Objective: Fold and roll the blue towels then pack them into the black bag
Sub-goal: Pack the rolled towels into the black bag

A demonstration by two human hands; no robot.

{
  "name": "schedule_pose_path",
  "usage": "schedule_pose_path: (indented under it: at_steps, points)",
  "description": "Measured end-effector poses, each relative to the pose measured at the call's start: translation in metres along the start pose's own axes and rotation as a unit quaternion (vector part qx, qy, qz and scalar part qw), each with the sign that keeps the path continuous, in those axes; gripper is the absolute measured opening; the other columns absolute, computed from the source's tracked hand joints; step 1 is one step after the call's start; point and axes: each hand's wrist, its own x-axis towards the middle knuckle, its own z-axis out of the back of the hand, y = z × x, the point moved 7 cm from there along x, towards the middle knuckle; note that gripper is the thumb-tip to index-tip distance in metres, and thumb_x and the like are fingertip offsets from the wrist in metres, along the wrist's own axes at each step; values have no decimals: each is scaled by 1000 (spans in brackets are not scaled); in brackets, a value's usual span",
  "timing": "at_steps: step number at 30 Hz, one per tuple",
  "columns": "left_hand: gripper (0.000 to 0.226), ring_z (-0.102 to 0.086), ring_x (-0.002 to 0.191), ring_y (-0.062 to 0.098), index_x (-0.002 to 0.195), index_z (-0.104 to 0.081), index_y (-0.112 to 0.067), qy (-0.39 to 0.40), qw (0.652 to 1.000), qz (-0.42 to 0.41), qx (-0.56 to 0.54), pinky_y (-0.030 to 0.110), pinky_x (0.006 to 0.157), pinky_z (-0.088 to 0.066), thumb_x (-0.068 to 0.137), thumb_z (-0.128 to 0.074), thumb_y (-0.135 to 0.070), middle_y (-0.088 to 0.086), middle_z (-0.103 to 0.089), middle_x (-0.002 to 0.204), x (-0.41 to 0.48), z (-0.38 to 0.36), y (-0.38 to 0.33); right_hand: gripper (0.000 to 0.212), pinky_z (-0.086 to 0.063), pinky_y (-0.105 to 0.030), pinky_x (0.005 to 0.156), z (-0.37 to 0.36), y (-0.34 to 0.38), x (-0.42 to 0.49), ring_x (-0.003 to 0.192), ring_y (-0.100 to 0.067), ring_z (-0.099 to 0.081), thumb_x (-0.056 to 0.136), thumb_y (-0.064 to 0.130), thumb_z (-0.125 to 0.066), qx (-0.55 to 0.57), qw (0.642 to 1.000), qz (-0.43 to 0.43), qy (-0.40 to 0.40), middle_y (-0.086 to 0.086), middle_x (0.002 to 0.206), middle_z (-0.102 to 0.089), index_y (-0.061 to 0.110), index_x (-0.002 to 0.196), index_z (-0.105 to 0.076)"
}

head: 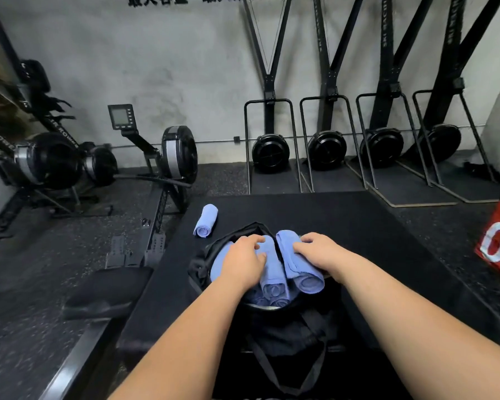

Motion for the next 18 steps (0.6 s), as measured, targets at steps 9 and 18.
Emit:
schedule_pose_path:
  at_steps: [9, 18]
  points:
    - [56, -44, 138, 20, 147, -53, -37, 76, 983, -61, 158, 44, 108, -43, 95, -68, -51, -10, -47, 150, 10, -37, 17, 16, -44, -24, 50, -28, -19, 19, 61, -22, -57, 85, 29, -64, -11, 999, -38, 29, -5, 76, -65, 14, 80, -68]
    - [57, -41, 139, 18, 148, -54, -35, 85, 984, -72, 141, 41, 111, -41, 95, -68, -50, -12, -44, 152, 10, -42, 26, 52, -47, -36, 83, -33, -5, 44, 119, -35, -62, 93, 29, -60, -207, 974, -15, -85, -9, 136, -63, 25, 144, -50]
